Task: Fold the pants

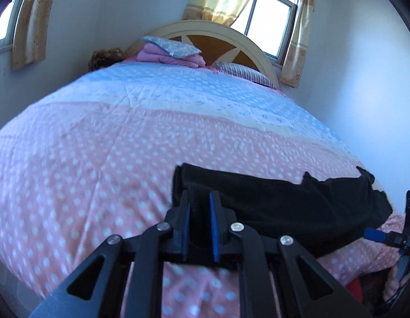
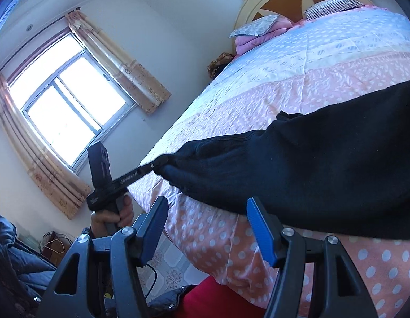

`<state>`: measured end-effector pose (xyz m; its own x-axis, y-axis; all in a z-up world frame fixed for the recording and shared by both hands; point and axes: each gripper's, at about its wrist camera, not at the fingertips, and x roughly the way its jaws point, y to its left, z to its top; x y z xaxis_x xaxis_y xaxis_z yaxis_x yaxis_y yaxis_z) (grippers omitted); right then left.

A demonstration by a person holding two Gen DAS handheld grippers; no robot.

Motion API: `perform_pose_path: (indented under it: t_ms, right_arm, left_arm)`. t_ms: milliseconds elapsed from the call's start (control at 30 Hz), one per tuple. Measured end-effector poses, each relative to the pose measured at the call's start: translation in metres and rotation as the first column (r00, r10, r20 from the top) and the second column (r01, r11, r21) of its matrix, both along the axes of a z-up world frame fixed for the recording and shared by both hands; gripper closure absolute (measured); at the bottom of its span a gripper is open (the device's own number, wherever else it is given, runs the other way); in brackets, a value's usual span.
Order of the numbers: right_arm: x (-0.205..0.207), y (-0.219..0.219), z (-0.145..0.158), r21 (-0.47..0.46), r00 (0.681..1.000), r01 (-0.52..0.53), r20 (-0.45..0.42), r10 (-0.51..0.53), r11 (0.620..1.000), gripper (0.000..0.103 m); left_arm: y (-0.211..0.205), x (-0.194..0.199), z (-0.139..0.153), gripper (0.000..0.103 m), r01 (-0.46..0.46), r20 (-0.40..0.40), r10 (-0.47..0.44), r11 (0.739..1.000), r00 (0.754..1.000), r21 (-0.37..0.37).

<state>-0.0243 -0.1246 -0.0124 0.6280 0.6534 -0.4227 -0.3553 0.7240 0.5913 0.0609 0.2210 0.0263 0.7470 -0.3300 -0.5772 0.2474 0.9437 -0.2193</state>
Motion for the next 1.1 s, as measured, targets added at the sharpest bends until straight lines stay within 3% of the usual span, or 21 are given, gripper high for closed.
perform_pose_path:
  t_ms: [100,167,233,267,300,367,467,533,633,767,933,1033,1100]
  right_arm:
    - [0.000,0.000,-0.001,-0.002,1.000,0.000,-0.007,0.000,1.000,0.039]
    - [0.000,0.001,-0.001,-0.006,1.000,-0.002,-0.011,0.002,1.000,0.039]
    - [0.003,0.004,0.000,-0.016,1.000,-0.006,-0.011,0.006,1.000,0.039]
    - [0.005,0.004,0.001,-0.021,1.000,-0.005,-0.007,0.005,1.000,0.039]
    - [0.008,0.005,0.004,-0.024,1.000,-0.004,-0.001,0.004,1.000,0.039]
    - [0.014,0.004,0.009,-0.026,1.000,0.002,0.017,-0.002,1.000,0.039]
    - [0.025,0.000,0.019,-0.038,0.998,0.018,0.055,-0.016,0.999,0.039]
    - [0.035,-0.005,0.026,-0.067,0.996,0.037,0.080,-0.031,0.997,0.039]
    - [0.064,-0.017,0.034,-0.072,0.996,0.039,0.087,-0.033,0.997,0.039]
    - [0.113,-0.025,0.029,-0.086,1.000,0.015,0.012,-0.014,0.996,0.039]
    - [0.161,-0.023,0.008,-0.157,0.998,-0.018,-0.063,0.009,0.987,0.039]
    - [0.175,-0.009,-0.013,-0.182,0.990,-0.069,-0.134,0.045,0.981,0.039]
    - [0.171,0.004,-0.022,-0.272,0.987,-0.089,-0.155,0.048,0.958,0.039]
  left_arm:
    - [0.002,0.015,-0.027,0.089,0.017,-0.113,-0.011,0.999,0.994,0.048]
    - [0.003,0.009,-0.037,0.084,0.025,-0.119,-0.015,0.997,0.993,0.078]
    - [0.007,0.002,-0.034,0.064,-0.009,-0.083,0.020,0.991,0.996,0.133]
    - [0.010,0.000,-0.030,0.047,-0.039,-0.068,0.051,0.985,0.996,0.166]
    - [0.016,-0.002,-0.026,0.037,-0.090,-0.044,0.101,0.975,0.994,0.203]
    - [0.028,-0.004,-0.016,0.036,-0.179,-0.010,0.186,0.957,0.982,0.226]
    - [0.038,-0.008,0.002,0.036,-0.248,0.016,0.249,0.954,0.968,0.166]
    - [0.024,-0.013,0.013,0.037,-0.184,0.040,0.181,0.977,0.983,0.104]
    - [-0.012,-0.012,0.013,0.037,-0.094,0.060,0.088,0.990,0.994,0.108]
    - [-0.042,0.014,-0.030,0.042,-0.060,-0.081,0.070,0.992,0.994,0.115]
    - [-0.067,0.003,-0.042,0.040,-0.134,-0.014,0.141,0.961,0.990,0.241]
    - [-0.068,0.003,-0.044,0.040,-0.142,-0.002,0.147,0.956,0.989,0.257]
    - [-0.063,0.003,-0.044,0.039,-0.140,-0.005,0.145,0.962,0.989,0.235]
